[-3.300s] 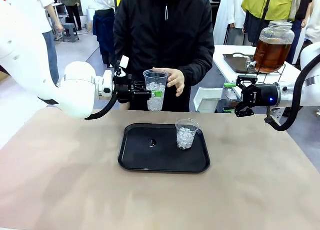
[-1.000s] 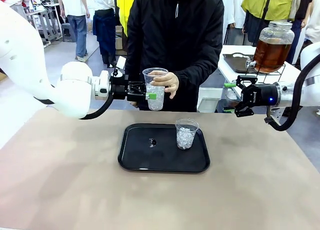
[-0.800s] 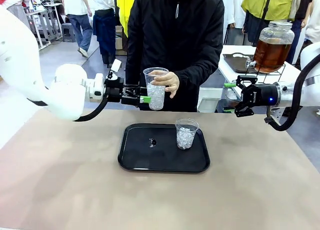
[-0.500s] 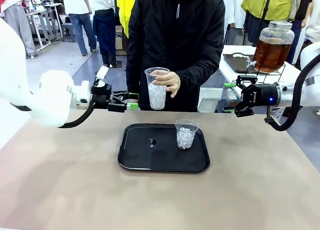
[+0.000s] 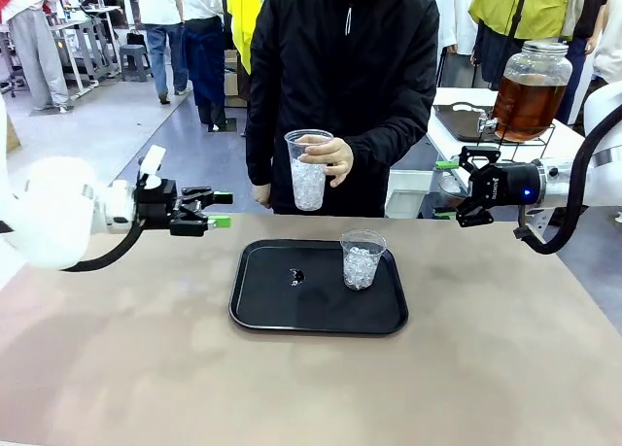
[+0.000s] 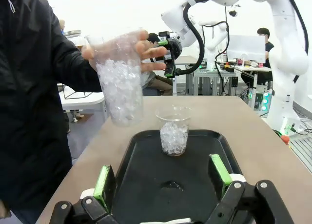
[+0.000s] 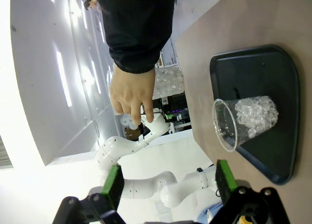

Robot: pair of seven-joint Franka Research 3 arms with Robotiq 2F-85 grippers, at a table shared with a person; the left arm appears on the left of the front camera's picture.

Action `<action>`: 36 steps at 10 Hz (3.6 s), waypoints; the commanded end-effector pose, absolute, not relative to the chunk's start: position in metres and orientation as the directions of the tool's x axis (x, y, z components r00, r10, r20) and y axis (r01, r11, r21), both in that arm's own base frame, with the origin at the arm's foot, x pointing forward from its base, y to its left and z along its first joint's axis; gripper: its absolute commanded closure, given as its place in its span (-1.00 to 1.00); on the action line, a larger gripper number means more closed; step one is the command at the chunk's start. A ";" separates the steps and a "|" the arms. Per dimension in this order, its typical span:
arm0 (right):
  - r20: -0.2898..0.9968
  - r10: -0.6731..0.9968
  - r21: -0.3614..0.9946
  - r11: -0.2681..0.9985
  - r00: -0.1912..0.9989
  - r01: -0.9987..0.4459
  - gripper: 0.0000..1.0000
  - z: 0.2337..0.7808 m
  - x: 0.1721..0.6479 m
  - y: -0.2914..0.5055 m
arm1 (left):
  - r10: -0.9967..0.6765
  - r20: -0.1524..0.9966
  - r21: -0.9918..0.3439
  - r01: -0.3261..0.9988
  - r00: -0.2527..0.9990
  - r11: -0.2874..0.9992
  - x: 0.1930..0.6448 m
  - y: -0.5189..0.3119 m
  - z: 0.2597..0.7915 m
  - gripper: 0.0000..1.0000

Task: Pour the drink into the iced cup.
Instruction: Open the gripper to release the iced cup you were holding, then pick up the iced cup indicated by the human and present it to them.

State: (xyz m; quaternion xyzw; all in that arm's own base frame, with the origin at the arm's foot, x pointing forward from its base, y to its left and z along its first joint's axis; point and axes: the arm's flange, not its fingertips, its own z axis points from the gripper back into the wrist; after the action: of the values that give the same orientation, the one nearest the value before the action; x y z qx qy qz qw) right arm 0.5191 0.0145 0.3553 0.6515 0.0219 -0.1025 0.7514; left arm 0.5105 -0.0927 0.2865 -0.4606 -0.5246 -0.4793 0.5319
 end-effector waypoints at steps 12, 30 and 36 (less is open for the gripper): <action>-0.165 -0.126 0.975 0.129 0.978 0.182 -1.00 0.357 0.520 0.014 | -0.020 1.000 0.020 0.993 -0.018 0.116 0.501 -0.075 0.287 -1.00; -0.165 -0.126 0.975 0.129 0.978 0.182 -1.00 0.357 0.520 0.014 | -0.020 1.000 0.020 0.993 -0.018 0.116 0.501 -0.075 0.287 -1.00; -0.165 -0.126 0.975 0.129 0.978 0.182 -1.00 0.357 0.520 0.014 | -0.020 1.000 0.020 0.993 -0.018 0.116 0.501 -0.075 0.287 -1.00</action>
State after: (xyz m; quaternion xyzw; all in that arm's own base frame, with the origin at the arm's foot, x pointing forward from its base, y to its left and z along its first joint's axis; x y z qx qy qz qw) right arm 0.5191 0.0144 0.3553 0.6515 0.0219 -0.1025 0.7514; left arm 0.5009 -0.0745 0.2859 -0.4625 -0.5280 -0.4781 0.5280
